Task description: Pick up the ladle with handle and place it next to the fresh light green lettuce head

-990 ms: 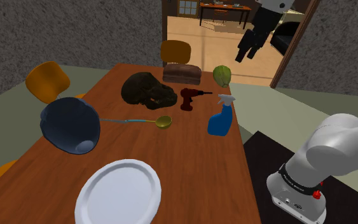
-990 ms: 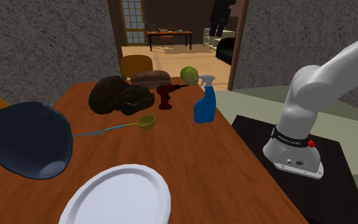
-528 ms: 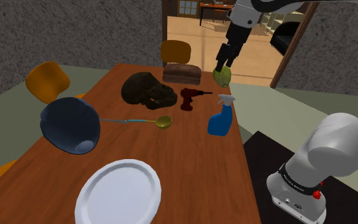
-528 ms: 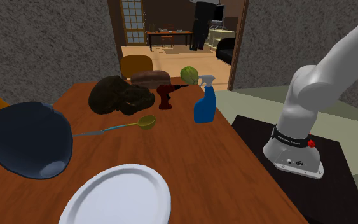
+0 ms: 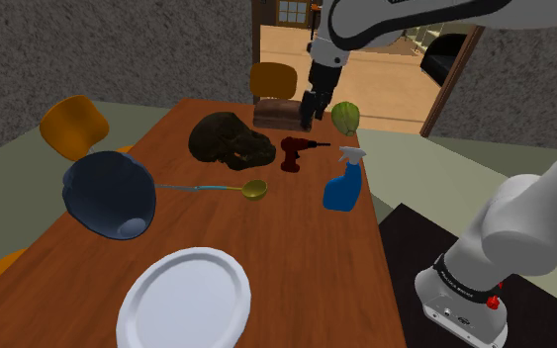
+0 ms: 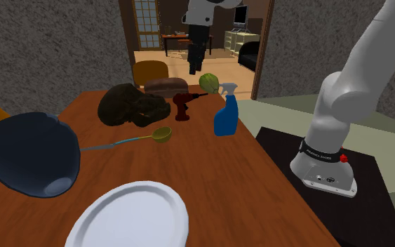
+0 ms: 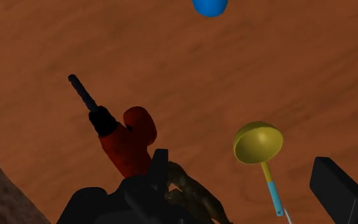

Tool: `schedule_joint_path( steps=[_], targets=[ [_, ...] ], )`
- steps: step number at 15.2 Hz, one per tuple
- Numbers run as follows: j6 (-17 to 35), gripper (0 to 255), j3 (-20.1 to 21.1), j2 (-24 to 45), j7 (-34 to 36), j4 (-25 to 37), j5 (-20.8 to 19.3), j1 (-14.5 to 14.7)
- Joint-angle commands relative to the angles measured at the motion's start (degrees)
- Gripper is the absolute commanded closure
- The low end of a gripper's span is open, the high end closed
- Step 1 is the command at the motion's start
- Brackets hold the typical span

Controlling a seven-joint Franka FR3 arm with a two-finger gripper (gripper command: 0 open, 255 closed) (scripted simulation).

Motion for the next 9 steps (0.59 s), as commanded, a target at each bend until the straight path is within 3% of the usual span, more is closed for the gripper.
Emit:
schedule_joint_path(
  steps=[1,9],
  targets=[
    [1.6,0,0.5,4.0,-1.2,1.6,0.1,0.6],
    [4.8,0,2.9,20.6,-4.3,11.6,-0.7,3.2]
  ],
)
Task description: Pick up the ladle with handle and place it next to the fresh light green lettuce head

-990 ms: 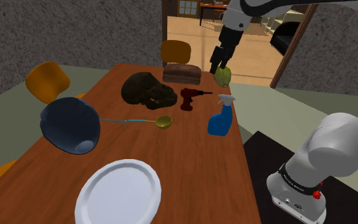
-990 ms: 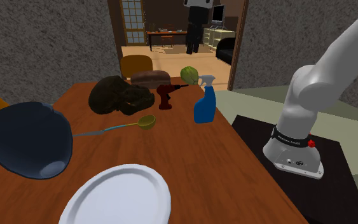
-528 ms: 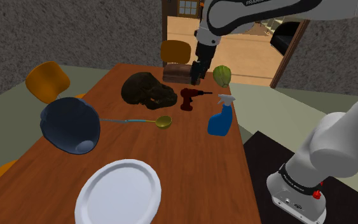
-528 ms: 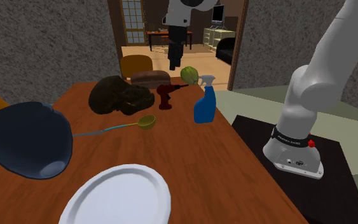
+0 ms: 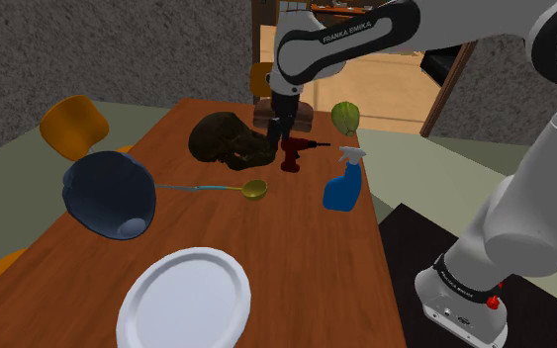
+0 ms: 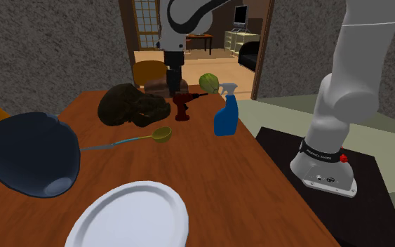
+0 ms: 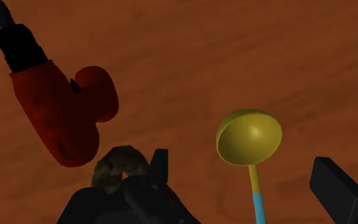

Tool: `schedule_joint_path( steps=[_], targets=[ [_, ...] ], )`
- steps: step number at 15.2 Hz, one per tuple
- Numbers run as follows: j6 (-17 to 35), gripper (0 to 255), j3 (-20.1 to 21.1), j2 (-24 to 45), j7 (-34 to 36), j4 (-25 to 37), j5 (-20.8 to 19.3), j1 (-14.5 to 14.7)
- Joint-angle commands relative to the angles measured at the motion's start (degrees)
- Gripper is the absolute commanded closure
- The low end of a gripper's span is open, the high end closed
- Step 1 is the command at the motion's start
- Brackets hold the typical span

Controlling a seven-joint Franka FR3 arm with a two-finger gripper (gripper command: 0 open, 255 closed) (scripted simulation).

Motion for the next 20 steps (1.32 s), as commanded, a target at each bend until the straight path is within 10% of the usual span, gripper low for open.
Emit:
schedule_joint_path(
  steps=[1,14,20],
  targets=[
    [0.3,0,0.6,4.4,-0.6,3.3,-0.4,0.7],
    [-1.9,0,3.7,32.4,-3.9,27.9,-4.7,6.3],
    [1.2,0,3.6,34.0,-3.9,26.3,-4.8,6.7]
  ],
)
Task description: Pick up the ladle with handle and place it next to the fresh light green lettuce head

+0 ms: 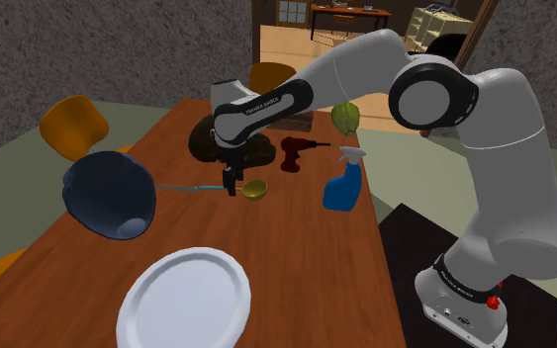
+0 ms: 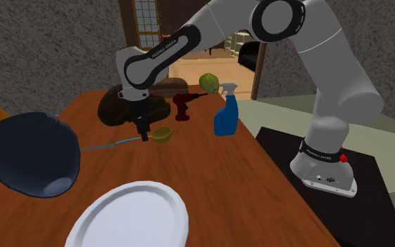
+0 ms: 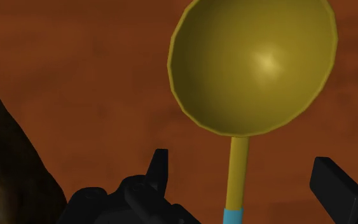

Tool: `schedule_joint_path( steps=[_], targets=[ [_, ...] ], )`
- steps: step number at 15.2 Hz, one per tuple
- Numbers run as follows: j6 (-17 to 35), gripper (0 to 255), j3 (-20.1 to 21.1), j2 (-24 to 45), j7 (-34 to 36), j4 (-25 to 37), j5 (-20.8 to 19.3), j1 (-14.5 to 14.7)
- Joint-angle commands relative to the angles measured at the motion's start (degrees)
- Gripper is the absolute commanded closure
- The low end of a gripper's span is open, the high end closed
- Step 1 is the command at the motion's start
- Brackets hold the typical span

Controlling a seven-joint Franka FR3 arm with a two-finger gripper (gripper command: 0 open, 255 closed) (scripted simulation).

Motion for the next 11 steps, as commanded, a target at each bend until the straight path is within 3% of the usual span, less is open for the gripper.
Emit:
schedule_joint_path(
  steps=[1,10,11],
  targets=[
    [1.4,0,0.0,0.5,0.1,-0.8,0.0,0.1],
    [2.3,0,0.0,1.0,0.1,-1.3,0.0,0.2],
    [2.3,255,0.0,1.0,0.1,-1.3,0.0,0.2]
  ],
)
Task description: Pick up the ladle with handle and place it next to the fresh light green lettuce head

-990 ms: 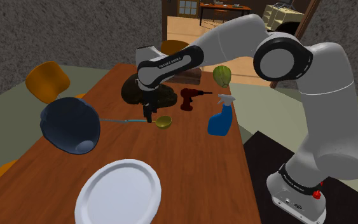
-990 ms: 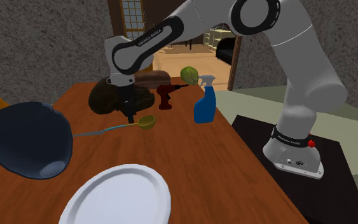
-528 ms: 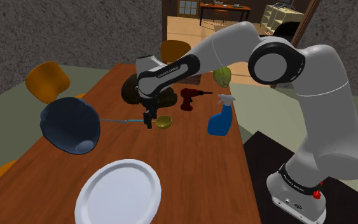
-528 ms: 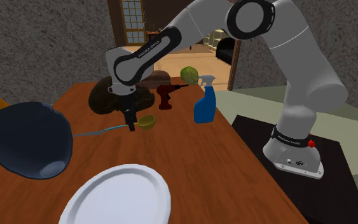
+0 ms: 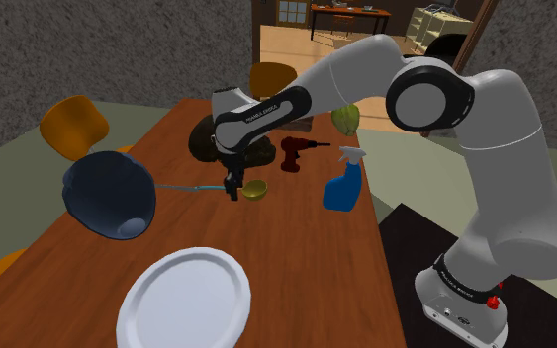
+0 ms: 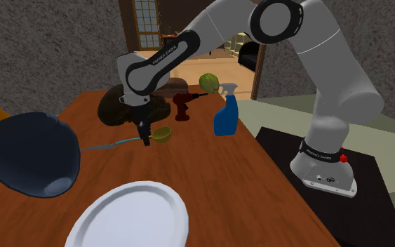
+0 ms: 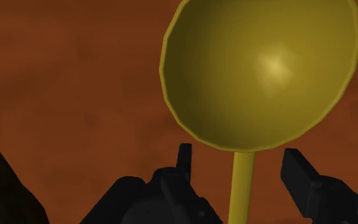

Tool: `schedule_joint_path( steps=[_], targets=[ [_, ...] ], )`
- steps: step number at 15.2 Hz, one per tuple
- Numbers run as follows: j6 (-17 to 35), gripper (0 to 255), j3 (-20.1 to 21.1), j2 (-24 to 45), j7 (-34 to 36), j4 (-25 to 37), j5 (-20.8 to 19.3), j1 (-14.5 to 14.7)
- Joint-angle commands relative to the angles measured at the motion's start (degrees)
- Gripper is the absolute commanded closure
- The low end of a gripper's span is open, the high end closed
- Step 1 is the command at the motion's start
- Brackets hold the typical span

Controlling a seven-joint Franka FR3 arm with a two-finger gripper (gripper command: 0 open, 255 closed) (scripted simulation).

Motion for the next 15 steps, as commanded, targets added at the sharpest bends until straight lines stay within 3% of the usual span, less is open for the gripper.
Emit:
schedule_joint_path(
  steps=[1,9,15],
  targets=[
    [0.0,255,0.0,0.0,0.0,0.0,0.0,0.0],
    [0.0,255,0.0,0.0,0.0,0.0,0.0,0.0],
    [-3.2,255,0.1,-2.5,0.2,0.8,0.2,-0.1]
  ],
)
